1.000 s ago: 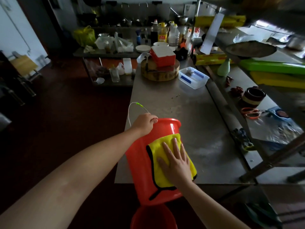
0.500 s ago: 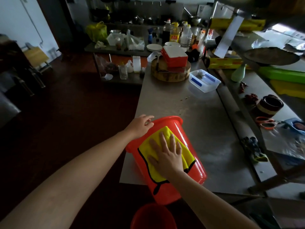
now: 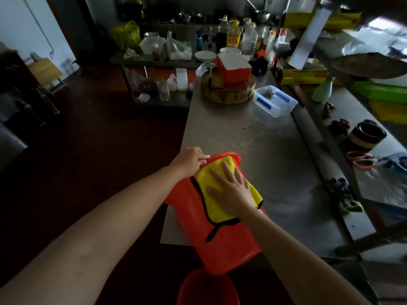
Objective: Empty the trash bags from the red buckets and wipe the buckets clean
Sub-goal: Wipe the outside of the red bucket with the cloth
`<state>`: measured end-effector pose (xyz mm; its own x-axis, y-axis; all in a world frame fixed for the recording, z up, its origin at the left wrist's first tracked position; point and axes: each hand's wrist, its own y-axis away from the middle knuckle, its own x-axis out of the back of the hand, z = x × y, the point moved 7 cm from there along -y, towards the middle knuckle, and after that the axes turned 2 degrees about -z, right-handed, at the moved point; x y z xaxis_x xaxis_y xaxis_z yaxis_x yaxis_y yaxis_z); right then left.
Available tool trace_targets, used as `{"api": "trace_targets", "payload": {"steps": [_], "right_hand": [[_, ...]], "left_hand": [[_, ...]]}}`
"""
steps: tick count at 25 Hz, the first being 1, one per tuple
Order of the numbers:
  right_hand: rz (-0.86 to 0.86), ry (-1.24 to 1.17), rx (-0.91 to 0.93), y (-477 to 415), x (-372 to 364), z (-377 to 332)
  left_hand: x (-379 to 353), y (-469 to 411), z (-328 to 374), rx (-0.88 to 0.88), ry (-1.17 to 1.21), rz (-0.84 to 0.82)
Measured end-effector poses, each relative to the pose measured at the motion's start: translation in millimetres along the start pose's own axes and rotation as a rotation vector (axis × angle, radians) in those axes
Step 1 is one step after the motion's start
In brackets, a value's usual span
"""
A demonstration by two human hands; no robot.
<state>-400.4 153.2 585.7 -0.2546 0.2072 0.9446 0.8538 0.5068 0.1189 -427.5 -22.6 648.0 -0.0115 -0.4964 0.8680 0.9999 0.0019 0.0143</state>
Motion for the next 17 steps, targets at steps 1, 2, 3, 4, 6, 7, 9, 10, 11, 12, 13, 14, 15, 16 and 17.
{"api": "trace_targets", "payload": {"steps": [1,2,3,4,6,7,9,10,11,12,13,14,15,16,17], "right_hand": [[0.003,-0.109,-0.072,-9,1,22],[0.000,-0.237,-0.153,-16,0,47],[-0.012,-0.376,-0.230,-19,-3,69],[-0.031,-0.499,-0.291,-21,-7,87],[-0.050,-0.624,-0.365,-18,-12,100],[-0.040,-0.596,-0.370,-16,-12,95],[-0.007,-0.364,-0.295,-10,-7,65],[0.010,-0.206,-0.219,-4,-6,39],[0.033,-0.050,-0.109,3,-7,9],[0.053,0.087,0.030,12,-12,-24],[0.059,0.198,0.164,23,-21,-53],[0.052,0.278,0.271,30,-31,-73],[0.040,0.329,0.334,32,-40,-82],[0.040,0.345,0.369,31,-43,-84],[0.052,0.331,0.397,28,-40,-82]], "left_hand": [[0,0,-1,-0.007,0.002,-0.007],[0,2,-2,-0.010,-0.001,-0.014],[0,3,-3,-0.008,-0.005,-0.017],[-1,4,-4,-0.002,-0.008,-0.016],[-2,7,-7,0.017,-0.012,-0.006],[-3,8,-9,0.027,-0.013,0.002],[-2,8,-9,0.029,-0.026,0.005],[0,8,-8,0.022,-0.036,0.000],[2,7,-7,0.016,-0.045,-0.007],[4,7,-7,0.011,-0.051,-0.012],[6,9,-7,0.006,-0.059,-0.019],[8,13,-9,-0.002,-0.069,-0.025],[9,17,-11,-0.011,-0.078,-0.025],[9,23,-13,-0.018,-0.081,-0.019],[10,29,-16,-0.022,-0.072,-0.011]]}}
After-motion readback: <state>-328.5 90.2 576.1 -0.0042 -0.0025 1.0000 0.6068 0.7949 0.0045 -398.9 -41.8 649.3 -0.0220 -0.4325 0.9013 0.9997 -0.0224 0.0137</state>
